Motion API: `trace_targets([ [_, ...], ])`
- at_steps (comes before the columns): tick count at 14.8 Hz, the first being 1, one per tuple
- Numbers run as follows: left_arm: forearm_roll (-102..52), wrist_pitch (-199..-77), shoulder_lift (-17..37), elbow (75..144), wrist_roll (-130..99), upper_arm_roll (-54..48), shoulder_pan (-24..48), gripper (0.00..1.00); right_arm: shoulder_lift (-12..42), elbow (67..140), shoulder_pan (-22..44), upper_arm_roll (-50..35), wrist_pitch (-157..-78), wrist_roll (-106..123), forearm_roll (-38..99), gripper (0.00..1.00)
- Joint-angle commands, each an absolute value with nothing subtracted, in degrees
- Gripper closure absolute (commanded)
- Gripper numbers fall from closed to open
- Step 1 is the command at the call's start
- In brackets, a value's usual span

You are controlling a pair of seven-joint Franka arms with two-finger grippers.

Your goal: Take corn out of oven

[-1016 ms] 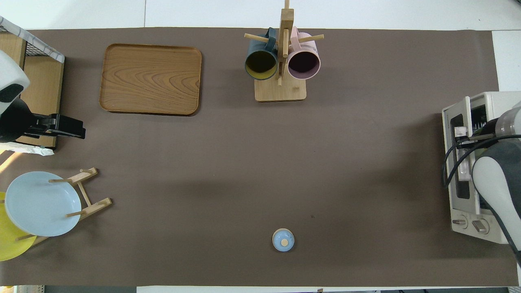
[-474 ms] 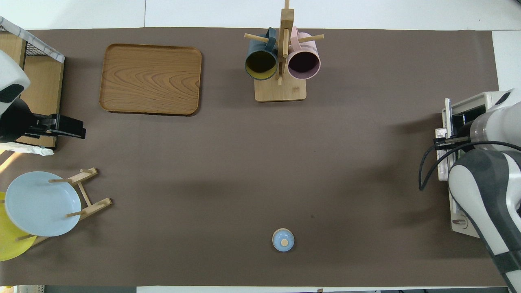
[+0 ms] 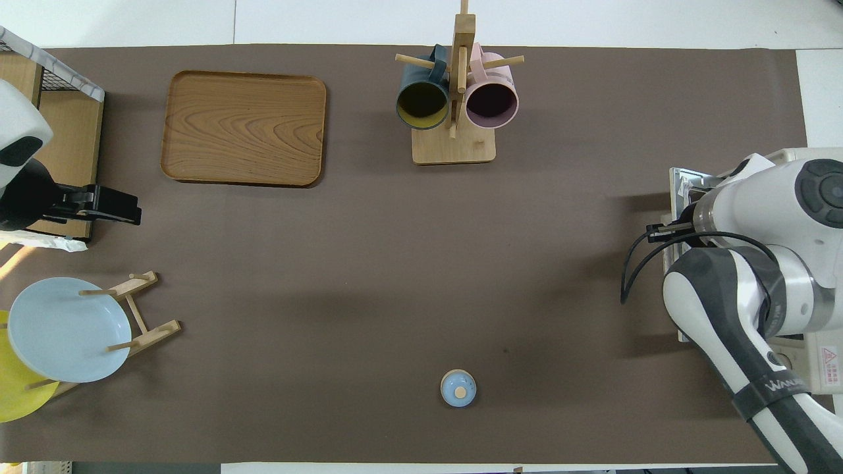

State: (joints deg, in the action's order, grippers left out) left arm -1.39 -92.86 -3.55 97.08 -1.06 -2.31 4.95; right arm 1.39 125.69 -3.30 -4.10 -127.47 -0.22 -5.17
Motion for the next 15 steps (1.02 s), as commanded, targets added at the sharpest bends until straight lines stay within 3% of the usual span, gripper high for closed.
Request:
trace_targets([
  [1,-1.05,-93.16,-4.48,97.82,-0.79,-2.37,5.01,0.00,3.16,126.73,-4.22,-2.99,-132.00,-0.44,-6.59,1.00],
  [6,-1.05,-93.25,-4.48,97.82,-0.70,-2.29,5.01,0.00,3.78,132.27,-4.31,-2.99,-140.52,-0.61,-6.59,1.00],
  [15,-1.05,-93.34,-4.48,97.82,-0.79,-2.29,4.48,0.00,5.80,132.45,-4.13,-3.16,-141.24,-3.07,-5.19,1.00],
])
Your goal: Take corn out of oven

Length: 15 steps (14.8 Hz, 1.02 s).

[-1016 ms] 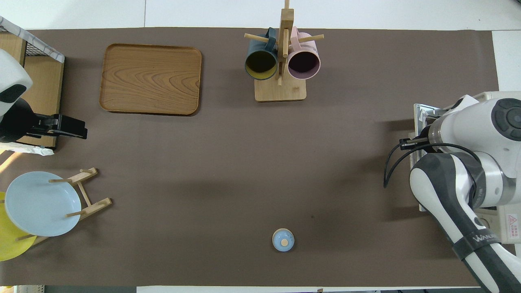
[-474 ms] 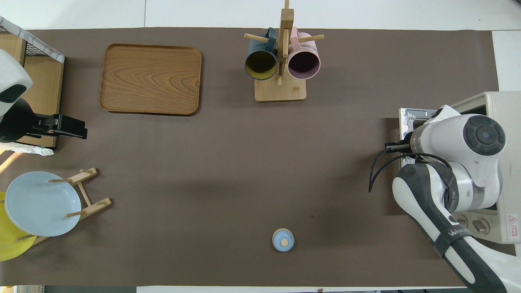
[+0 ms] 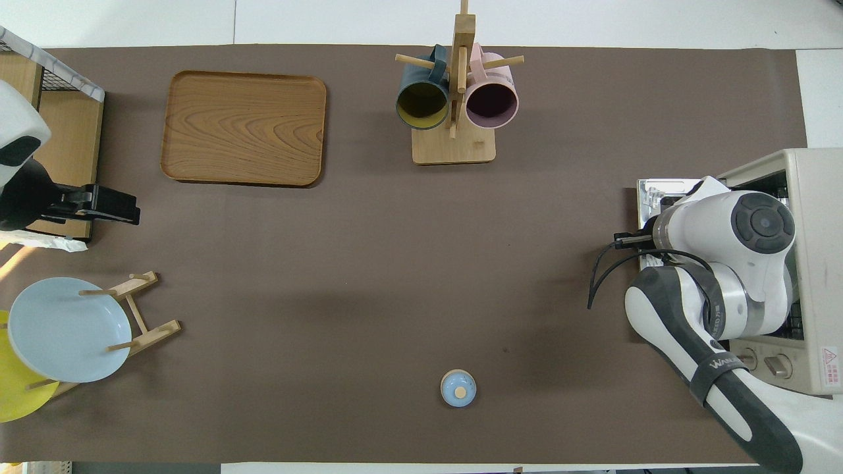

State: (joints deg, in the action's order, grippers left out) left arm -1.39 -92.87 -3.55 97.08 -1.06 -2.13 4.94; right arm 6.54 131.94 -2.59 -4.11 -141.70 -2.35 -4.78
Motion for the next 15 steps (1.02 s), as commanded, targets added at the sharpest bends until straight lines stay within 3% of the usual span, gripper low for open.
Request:
trace_targets([
  [1,-1.05,-93.34,-4.48,97.82,-0.88,-2.29,4.48,0.00,5.80,132.45,-2.83,-3.16,-141.24,-3.60,-3.53,1.00],
  [7,-1.05,-93.43,-4.48,97.82,-0.88,-2.37,4.48,0.00,5.80,130.27,2.45,-3.16,-140.19,-4.30,3.08,1.00],
  [10,-1.14,-93.34,-4.48,97.82,-0.88,-2.37,4.57,0.00,3.26,123.77,2.55,-3.08,-127.49,-4.48,2.90,1.00],
  [11,-1.14,-93.34,-4.48,97.82,-0.88,-2.37,4.57,0.00,2.21,121.75,2.29,-2.73,-123.00,-4.57,2.90,0.84],
  [12,-1.14,-93.34,-4.48,97.82,-0.88,-2.37,4.57,0.00,0.89,120.95,1.59,-2.55,-120.35,-4.92,2.20,0.61],
  [13,-1.14,-93.43,-4.48,97.82,-0.88,-2.37,4.48,0.00,-0.69,120.94,0.45,-2.46,-119.10,-5.18,1.68,0.46],
  [15,-1.14,-93.43,-4.48,97.82,-0.88,-2.37,4.57,0.00,-2.19,121.02,-3.41,-2.55,-116.56,-5.10,-0.78,0.44],
])
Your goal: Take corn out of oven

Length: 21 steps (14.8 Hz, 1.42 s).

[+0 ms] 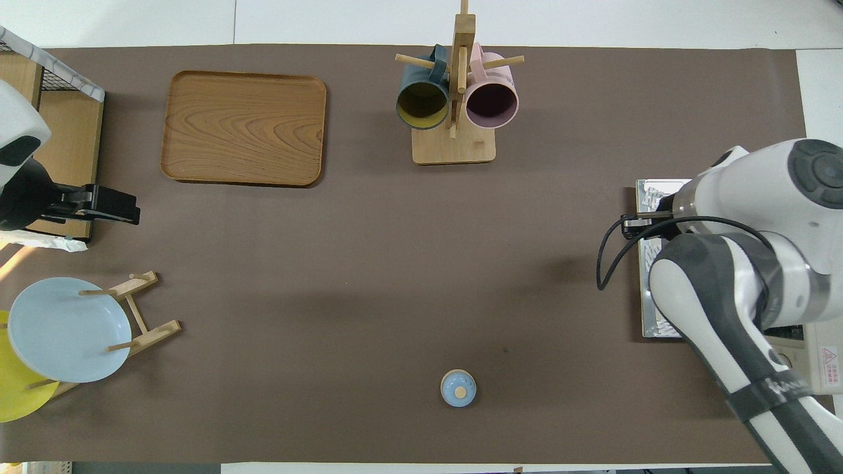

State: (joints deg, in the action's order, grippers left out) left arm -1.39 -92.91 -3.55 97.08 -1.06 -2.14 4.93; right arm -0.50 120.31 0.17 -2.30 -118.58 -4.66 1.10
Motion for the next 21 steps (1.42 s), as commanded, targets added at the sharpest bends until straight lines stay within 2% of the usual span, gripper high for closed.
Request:
trace_targets([
  [1,-1.14,-93.34,-4.48,97.82,-0.88,-2.37,4.57,0.00,-2.72,121.37,-4.73,-2.55,-116.20,-4.92,-1.84,0.44],
  [3,-1.14,-93.43,-4.48,97.82,-0.88,-2.37,4.57,0.00,-2.81,122.34,-7.81,-2.64,-117.24,-4.22,-2.55,0.45],
  [8,-1.14,-93.43,-4.48,97.82,-0.88,-2.37,4.75,0.00,-2.29,126.03,-7.82,-2.72,-123.57,-4.05,-2.55,0.51],
  [10,-1.14,-93.43,-4.48,97.82,-0.88,-2.37,4.75,0.00,-2.20,126.73,-8.00,-2.72,-123.75,-4.04,-2.55,0.56],
  [19,-1.14,-93.34,-4.48,97.82,-0.97,-2.37,5.01,0.00,-2.28,130.25,-9.67,-2.64,-126.65,0.87,-2.55,0.57],
  [21,-1.14,-93.34,-4.48,97.82,-0.97,-2.37,4.83,0.00,-2.55,130.87,-9.67,-2.64,-126.65,1.14,-2.90,0.60],
])
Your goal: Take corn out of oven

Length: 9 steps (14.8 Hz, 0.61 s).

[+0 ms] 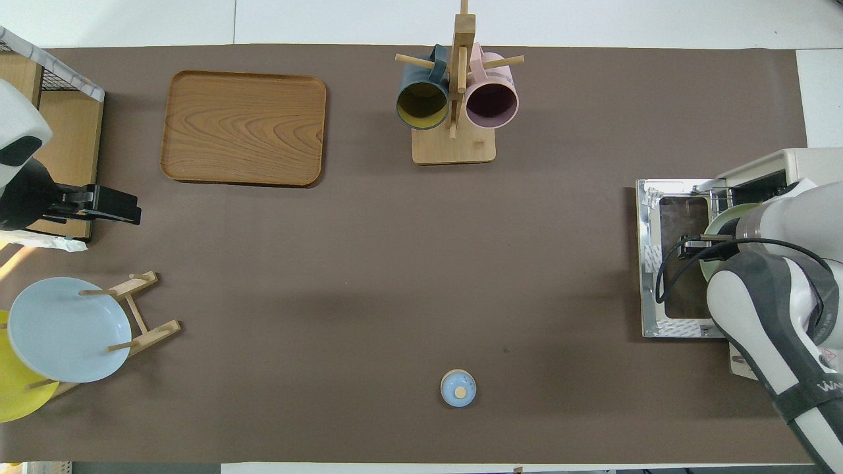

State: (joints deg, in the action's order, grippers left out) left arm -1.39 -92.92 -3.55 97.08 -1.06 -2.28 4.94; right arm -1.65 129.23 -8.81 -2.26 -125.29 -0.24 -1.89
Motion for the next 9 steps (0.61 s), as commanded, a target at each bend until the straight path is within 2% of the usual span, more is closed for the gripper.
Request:
trace_targets([
  [1,-1.14,-93.34,-4.48,97.82,-0.88,-2.37,4.83,0.00,-2.72,131.04,-9.58,-2.64,-126.56,1.14,-3.07,0.64],
  [3,-1.23,-93.43,-4.48,97.82,-0.97,-2.37,4.83,0.00,-2.99,131.92,-9.58,-2.64,-126.48,1.14,-3.25,0.75],
  [5,-1.49,-93.43,-4.48,97.82,-1.05,-2.37,4.66,0.00,-3.34,132.36,-9.67,-2.55,-125.78,1.14,-3.34,0.94],
  [6,-1.49,-93.43,-4.48,97.82,-1.05,-2.37,4.66,0.00,-3.34,132.45,-9.67,-2.55,-125.42,1.14,-3.34,1.00],
  [9,-1.49,-93.43,-4.39,97.82,-1.05,-2.37,4.57,0.00,-3.34,131.58,-8.62,-2.90,-122.71,0.88,-5.35,1.00],
])
